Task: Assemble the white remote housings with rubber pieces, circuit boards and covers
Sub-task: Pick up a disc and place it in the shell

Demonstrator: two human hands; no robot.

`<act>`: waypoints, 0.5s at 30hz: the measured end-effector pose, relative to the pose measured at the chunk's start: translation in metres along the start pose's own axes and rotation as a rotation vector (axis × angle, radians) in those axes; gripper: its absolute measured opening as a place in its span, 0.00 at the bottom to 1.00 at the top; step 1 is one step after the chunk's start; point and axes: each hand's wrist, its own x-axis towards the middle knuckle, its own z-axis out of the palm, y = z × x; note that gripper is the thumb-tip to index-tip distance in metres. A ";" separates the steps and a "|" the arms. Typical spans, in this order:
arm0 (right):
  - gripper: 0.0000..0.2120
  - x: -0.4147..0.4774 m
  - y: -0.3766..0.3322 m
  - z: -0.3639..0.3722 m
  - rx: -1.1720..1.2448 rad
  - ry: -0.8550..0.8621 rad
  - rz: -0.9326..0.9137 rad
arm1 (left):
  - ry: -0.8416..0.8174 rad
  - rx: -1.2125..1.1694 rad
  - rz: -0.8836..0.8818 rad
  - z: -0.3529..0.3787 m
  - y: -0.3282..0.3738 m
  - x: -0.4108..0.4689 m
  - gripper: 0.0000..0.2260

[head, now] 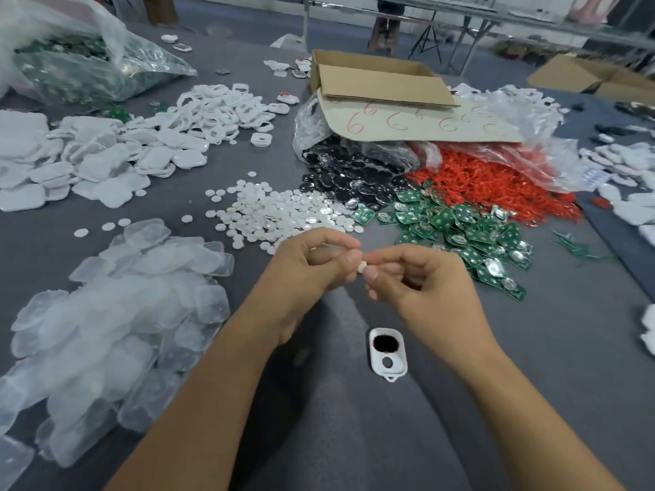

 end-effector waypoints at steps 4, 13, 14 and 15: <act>0.08 -0.013 0.001 -0.009 -0.066 0.076 -0.062 | -0.093 -0.138 -0.063 0.011 -0.002 -0.004 0.07; 0.11 -0.034 0.005 -0.038 -0.447 -0.007 -0.077 | -0.354 0.349 0.093 0.004 -0.003 -0.005 0.21; 0.13 -0.038 0.006 -0.040 -0.476 -0.058 -0.039 | -0.418 0.460 0.112 0.001 -0.002 -0.006 0.27; 0.13 -0.043 0.005 -0.040 -0.508 -0.109 -0.010 | -0.477 0.550 0.111 0.000 -0.003 -0.007 0.33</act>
